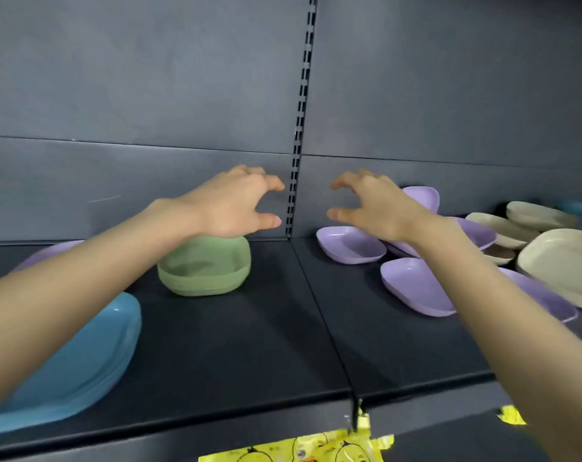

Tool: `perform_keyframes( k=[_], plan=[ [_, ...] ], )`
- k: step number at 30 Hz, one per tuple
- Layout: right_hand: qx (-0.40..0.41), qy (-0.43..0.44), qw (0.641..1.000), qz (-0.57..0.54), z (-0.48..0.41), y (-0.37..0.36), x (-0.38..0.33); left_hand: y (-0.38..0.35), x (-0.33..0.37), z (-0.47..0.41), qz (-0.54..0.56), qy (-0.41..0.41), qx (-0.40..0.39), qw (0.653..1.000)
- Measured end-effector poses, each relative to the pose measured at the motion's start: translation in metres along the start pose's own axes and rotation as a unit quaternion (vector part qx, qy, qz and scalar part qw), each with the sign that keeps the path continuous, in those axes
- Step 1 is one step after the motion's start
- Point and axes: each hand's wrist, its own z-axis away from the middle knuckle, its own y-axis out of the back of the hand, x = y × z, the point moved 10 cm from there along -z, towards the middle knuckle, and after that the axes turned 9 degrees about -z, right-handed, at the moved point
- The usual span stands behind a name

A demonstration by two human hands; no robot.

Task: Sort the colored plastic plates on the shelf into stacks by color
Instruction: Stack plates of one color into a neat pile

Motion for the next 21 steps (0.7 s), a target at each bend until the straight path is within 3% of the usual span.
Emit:
perform_keyframes(
  k=[6, 10, 21],
  plan=[
    [-0.001, -0.01, 1.0, 0.015, 0.094, 0.039, 0.07, -0.005, 0.118, 0.017, 0.047, 0.011, 0.034, 0.998],
    [-0.022, -0.013, 1.0, 0.014, 0.138, 0.052, 0.117, -0.019, 0.186, 0.021, 0.056, 0.006, 0.013, 0.998],
    [-0.026, -0.013, 0.999, -0.035, 0.158, 0.078, 0.223, -0.052, 0.275, -0.05, 0.079, -0.014, -0.012, 0.997]
  ],
)
